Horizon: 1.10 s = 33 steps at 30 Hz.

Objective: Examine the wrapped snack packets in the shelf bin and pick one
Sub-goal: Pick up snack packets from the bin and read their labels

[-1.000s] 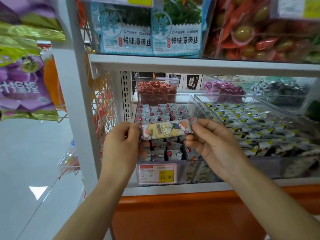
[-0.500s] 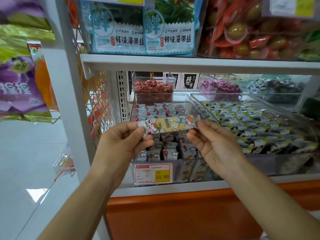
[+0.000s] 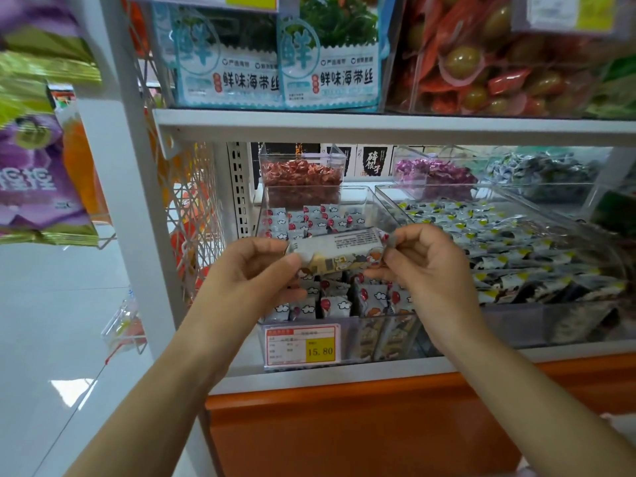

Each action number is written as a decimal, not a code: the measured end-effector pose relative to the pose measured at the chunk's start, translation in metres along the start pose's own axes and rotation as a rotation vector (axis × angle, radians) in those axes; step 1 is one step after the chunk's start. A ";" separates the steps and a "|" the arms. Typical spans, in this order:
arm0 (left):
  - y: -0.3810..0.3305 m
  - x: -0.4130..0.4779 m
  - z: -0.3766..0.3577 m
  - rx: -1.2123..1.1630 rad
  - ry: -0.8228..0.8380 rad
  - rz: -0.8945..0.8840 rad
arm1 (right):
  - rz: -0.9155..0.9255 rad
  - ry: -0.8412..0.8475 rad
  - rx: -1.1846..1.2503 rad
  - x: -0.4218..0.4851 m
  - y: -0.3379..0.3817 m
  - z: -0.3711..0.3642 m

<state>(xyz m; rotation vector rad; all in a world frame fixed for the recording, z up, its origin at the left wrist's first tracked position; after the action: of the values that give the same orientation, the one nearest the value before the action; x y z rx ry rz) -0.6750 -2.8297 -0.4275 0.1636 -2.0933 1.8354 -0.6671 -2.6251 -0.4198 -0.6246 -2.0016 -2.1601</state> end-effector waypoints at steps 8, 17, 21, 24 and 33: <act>-0.003 -0.001 -0.001 0.208 0.026 -0.078 | -0.024 0.076 0.016 -0.002 0.001 -0.004; -0.007 -0.002 -0.003 0.383 0.053 -0.170 | -0.064 0.063 -0.080 -0.002 0.000 -0.003; -0.010 -0.004 -0.008 0.419 0.099 -0.191 | -0.052 0.030 -0.093 -0.002 0.002 -0.001; -0.012 -0.006 -0.014 0.446 0.124 -0.180 | -0.003 0.009 -0.150 -0.002 0.003 -0.001; -0.017 -0.004 -0.008 0.454 0.001 -0.098 | 0.183 0.058 -0.273 -0.009 0.013 -0.011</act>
<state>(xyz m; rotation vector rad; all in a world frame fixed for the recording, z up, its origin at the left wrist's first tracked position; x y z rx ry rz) -0.6641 -2.8247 -0.4127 0.3683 -1.6034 2.2160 -0.6564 -2.6385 -0.4110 -0.7380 -1.5660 -2.3261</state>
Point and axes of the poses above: each hand's wrist, its own x-axis towards the middle knuckle, its own z-axis out of the back of the hand, y = z × x, the point moved 5 cm from there along x, towards the middle knuckle, and after that the axes turned 5 degrees about -z, right-handed, at the moved point
